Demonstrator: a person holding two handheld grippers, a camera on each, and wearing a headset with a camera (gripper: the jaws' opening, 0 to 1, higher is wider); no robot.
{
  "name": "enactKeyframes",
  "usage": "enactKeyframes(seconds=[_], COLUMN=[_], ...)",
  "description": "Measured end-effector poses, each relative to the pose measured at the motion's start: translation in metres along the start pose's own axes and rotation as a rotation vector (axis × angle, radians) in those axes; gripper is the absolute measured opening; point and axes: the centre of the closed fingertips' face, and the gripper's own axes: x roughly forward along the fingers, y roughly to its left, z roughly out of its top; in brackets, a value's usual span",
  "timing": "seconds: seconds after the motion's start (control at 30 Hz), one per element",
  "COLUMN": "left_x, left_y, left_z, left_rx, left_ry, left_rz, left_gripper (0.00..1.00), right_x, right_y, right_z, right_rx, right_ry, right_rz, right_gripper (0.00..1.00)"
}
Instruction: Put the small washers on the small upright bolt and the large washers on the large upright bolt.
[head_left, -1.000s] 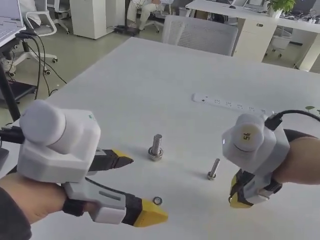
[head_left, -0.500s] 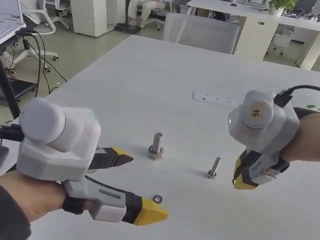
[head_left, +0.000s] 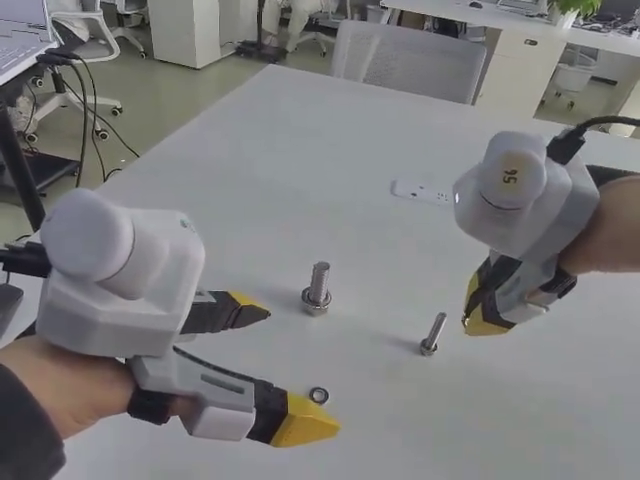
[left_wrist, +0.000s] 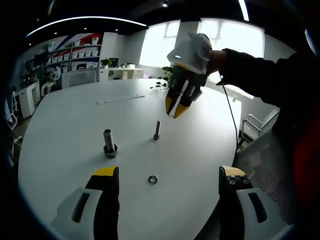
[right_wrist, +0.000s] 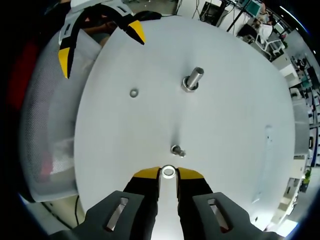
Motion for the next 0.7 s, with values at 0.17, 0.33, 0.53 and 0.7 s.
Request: enactKeyframes(seconds=[0.17,0.33,0.53,0.7], left_x=[0.000,0.001,-0.001,-0.002], left_y=[0.000,0.000,0.001,0.002], left_z=[0.001,0.000,-0.003,-0.004], left_rx=[-0.002,-0.003,-0.009,-0.012], left_ry=[-0.001,0.003,0.007,0.007], left_rz=[0.000,0.000,0.000,-0.001], left_gripper=[0.82,0.82,0.82,0.82], right_x=[0.001,0.004,0.008,0.013], right_y=[-0.005,-0.013,-0.015,-0.016], right_z=[0.004,0.007,0.015,0.018], right_rx=[-0.016,-0.032,-0.052,-0.063], right_ry=[0.004,0.013,0.013,0.018], right_rz=[-0.002,-0.001,0.007,0.014], right_gripper=[0.14,0.14,0.14,0.14])
